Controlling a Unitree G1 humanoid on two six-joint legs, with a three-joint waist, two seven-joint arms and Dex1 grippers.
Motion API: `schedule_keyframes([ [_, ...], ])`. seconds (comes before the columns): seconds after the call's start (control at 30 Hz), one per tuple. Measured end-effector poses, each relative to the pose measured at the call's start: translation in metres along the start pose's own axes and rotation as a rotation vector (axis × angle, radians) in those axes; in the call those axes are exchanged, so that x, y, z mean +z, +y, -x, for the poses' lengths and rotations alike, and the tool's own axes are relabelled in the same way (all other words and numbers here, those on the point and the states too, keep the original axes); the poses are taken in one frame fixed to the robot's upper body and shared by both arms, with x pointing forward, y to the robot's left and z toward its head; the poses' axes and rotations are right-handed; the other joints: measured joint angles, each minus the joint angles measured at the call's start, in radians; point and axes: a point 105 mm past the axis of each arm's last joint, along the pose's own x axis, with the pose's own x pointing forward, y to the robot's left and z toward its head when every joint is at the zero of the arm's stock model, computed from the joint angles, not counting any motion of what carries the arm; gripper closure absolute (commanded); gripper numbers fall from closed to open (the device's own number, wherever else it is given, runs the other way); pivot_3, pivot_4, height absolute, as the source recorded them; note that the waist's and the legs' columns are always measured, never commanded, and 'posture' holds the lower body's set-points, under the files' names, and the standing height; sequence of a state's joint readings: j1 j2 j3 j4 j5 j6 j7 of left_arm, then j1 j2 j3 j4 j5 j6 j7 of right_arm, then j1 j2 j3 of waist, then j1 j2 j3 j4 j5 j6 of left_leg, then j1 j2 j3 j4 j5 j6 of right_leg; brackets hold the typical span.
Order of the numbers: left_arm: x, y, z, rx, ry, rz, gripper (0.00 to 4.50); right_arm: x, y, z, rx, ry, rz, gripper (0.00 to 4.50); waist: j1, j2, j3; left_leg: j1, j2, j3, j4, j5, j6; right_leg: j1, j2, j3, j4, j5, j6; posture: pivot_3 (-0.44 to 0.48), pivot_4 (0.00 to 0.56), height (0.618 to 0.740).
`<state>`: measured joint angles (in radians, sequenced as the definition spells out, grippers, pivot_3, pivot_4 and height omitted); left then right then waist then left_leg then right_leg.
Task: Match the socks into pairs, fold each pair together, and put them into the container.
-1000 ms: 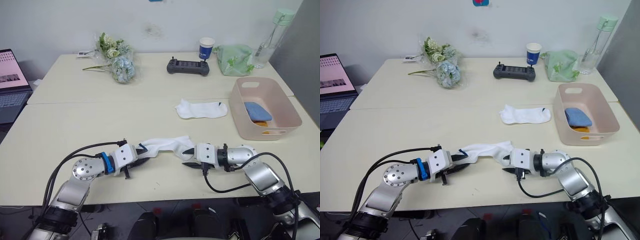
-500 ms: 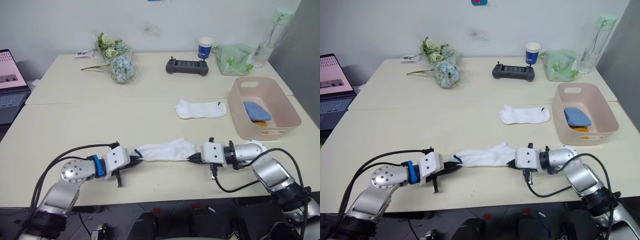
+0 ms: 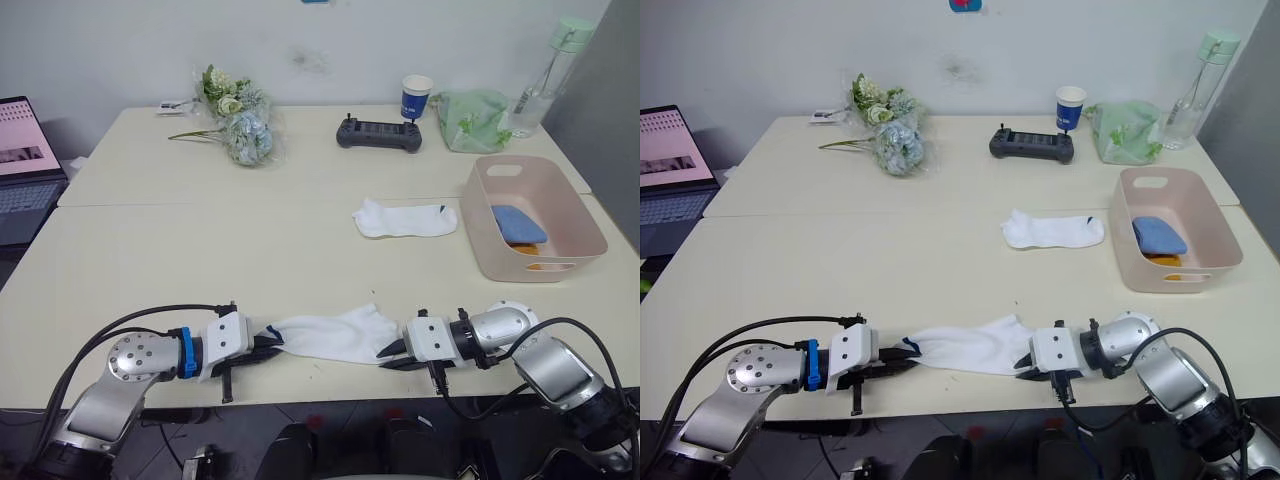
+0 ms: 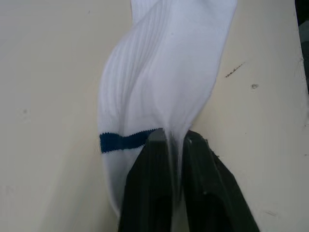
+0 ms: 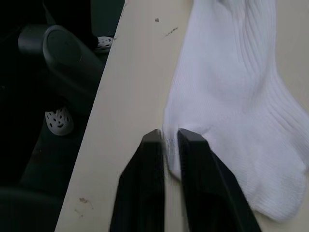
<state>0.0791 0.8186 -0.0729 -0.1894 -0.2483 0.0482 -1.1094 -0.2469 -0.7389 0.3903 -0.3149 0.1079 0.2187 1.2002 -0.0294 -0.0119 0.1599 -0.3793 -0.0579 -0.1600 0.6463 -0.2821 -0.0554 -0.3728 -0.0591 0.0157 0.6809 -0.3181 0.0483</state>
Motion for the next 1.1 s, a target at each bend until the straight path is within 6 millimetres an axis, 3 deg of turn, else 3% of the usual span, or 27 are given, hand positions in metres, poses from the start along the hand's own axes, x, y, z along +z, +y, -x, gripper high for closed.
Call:
schedule_keyframes([
  [0.07, -0.001, -0.006, 0.006, -0.034, 0.012, 0.062, 2.61, 0.006, -0.003, 0.008, -0.019, -0.016, -0.037, 2.06, 0.000, 0.000, 0.000, 0.000, 0.000, 0.000, 0.000, 0.000, 0.000, 0.000, 0.000, 0.000, 0.000, 0.000, 0.000, 0.000, 0.150, 0.740],
  [0.2, 0.002, 0.008, 0.026, 0.024, 0.001, 0.236, 1.33, 0.014, -0.021, 0.029, -0.092, -0.062, -0.172, 2.01, 0.000, 0.000, 0.000, 0.000, 0.000, -0.001, 0.000, -0.002, 0.004, 0.000, 0.000, -0.001, 0.000, 0.000, 0.000, 0.000, 0.150, 0.740],
  [0.3, 0.019, 0.035, 0.037, 0.126, -0.071, 0.272, 1.33, 0.028, -0.045, 0.032, -0.198, -0.150, -0.201, 2.01, -0.001, 0.000, 0.000, 0.000, 0.001, -0.001, 0.000, -0.002, 0.003, 0.000, 0.001, -0.001, 0.001, 0.000, 0.000, 0.000, 0.150, 0.740],
  [0.4, 0.018, 0.055, 0.041, 0.210, -0.103, 0.287, 1.33, 0.021, -0.063, 0.024, -0.295, -0.167, -0.240, 2.01, -0.002, 0.000, 0.000, 0.000, 0.000, 0.000, 0.000, 0.000, -0.001, -0.001, 0.000, -0.001, 0.000, 0.000, 0.000, 0.000, 0.150, 0.740],
  [0.5, 0.003, 0.054, 0.035, 0.214, -0.081, 0.332, 1.33, 0.002, -0.066, 0.014, -0.315, -0.119, -0.278, 2.01, -0.003, 0.000, 0.000, -0.002, 0.000, 0.000, 0.000, 0.000, -0.001, -0.003, 0.000, 0.000, -0.001, 0.000, 0.000, 0.000, 0.150, 0.740],
  [0.67, 0.000, 0.046, 0.021, 0.156, -0.058, 0.292, 1.33, -0.011, -0.065, 0.003, -0.306, -0.082, -0.278, 2.01, -0.003, 0.000, 0.000, -0.001, 0.000, 0.000, 0.000, 0.000, -0.001, -0.002, 0.000, 0.000, 0.001, 0.000, 0.000, 0.000, 0.150, 0.740],
  [0.73, 0.000, 0.045, 0.018, 0.149, -0.057, 0.284, 1.73, -0.016, -0.066, 0.002, -0.310, -0.076, -0.282, 2.01, -0.003, 0.000, 0.000, -0.001, 0.000, 0.000, 0.000, 0.000, -0.001, -0.002, 0.000, 0.000, 0.001, 0.000, 0.000, 0.000, 0.150, 0.740],
  [0.8, -0.001, 0.045, 0.016, 0.150, -0.047, 0.268, 2.26, -0.019, -0.066, 0.002, -0.312, -0.068, -0.281, 2.40, -0.003, 0.000, 0.000, -0.001, 0.000, 0.000, 0.000, 0.000, -0.001, -0.002, 0.000, 0.000, 0.001, 0.000, 0.000, 0.000, 0.150, 0.740],
  [1.0, -0.007, 0.043, 0.009, 0.143, -0.028, 0.240, 4.26, -0.017, -0.065, -0.007, -0.295, -0.081, -0.256, 4.46, -0.003, 0.000, 0.000, -0.001, 0.000, 0.000, 0.000, 0.000, -0.001, -0.002, 0.000, 0.000, 0.001, 0.000, 0.000, 0.000, 0.150, 0.740],
  [1.03, -0.007, 0.043, 0.008, 0.142, -0.033, 0.241, 4.49, -0.016, -0.064, -0.007, -0.291, -0.083, -0.254, 4.50, -0.003, 0.000, 0.000, -0.001, 0.000, 0.000, 0.000, 0.000, -0.001, -0.002, 0.000, 0.000, 0.001, 0.000, 0.000, 0.000, 0.150, 0.740],
  [1.1, -0.006, 0.043, 0.007, 0.141, -0.038, 0.244, 4.49, -0.016, -0.064, -0.007, -0.286, -0.085, -0.252, 4.50, -0.003, 0.000, 0.000, -0.001, 0.000, 0.000, 0.000, 0.000, -0.001, -0.002, 0.000, 0.000, 0.001, 0.000, 0.000, 0.000, 0.150, 0.740],
])
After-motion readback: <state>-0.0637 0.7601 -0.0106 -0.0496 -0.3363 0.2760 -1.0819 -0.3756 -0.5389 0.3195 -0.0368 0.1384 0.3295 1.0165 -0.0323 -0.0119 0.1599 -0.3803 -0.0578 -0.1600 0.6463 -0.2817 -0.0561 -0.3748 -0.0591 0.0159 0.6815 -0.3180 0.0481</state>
